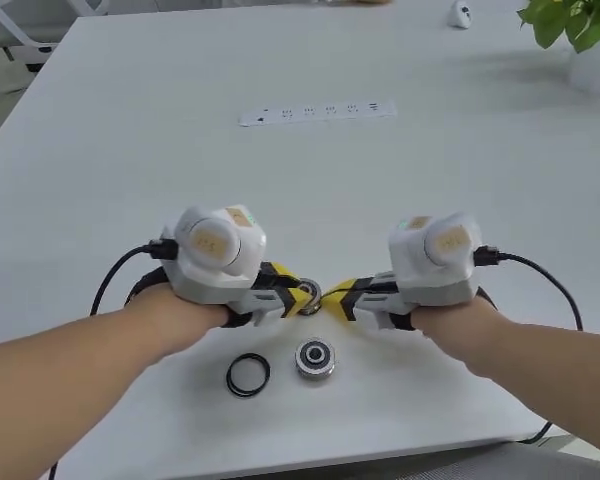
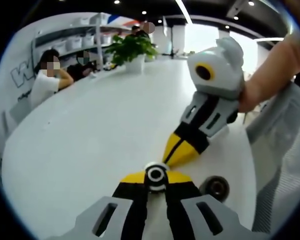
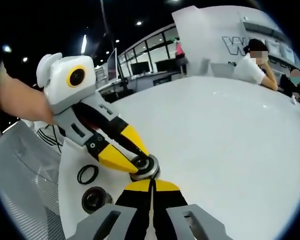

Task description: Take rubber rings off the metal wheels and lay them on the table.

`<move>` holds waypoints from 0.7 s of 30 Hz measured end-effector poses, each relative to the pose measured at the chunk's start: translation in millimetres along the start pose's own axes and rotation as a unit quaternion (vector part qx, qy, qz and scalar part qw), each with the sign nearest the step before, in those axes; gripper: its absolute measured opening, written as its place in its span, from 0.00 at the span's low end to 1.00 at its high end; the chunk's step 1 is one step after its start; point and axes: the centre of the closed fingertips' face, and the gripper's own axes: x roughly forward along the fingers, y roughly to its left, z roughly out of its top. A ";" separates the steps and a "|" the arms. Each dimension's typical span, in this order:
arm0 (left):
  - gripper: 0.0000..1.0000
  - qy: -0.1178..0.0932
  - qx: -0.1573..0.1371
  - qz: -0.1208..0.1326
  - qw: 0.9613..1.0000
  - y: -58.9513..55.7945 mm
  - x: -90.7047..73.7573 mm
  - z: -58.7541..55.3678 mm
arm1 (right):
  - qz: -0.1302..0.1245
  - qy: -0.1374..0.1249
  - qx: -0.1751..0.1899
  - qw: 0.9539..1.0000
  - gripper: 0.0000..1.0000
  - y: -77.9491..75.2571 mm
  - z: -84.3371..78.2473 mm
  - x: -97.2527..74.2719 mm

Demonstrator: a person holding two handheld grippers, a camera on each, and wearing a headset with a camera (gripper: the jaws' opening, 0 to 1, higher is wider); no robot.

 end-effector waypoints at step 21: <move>0.12 0.012 0.005 0.010 1.000 -0.4 0.3 -0.2 | 0.013 -0.050 0.092 0.994 0.00 2.3 17.1 -7.0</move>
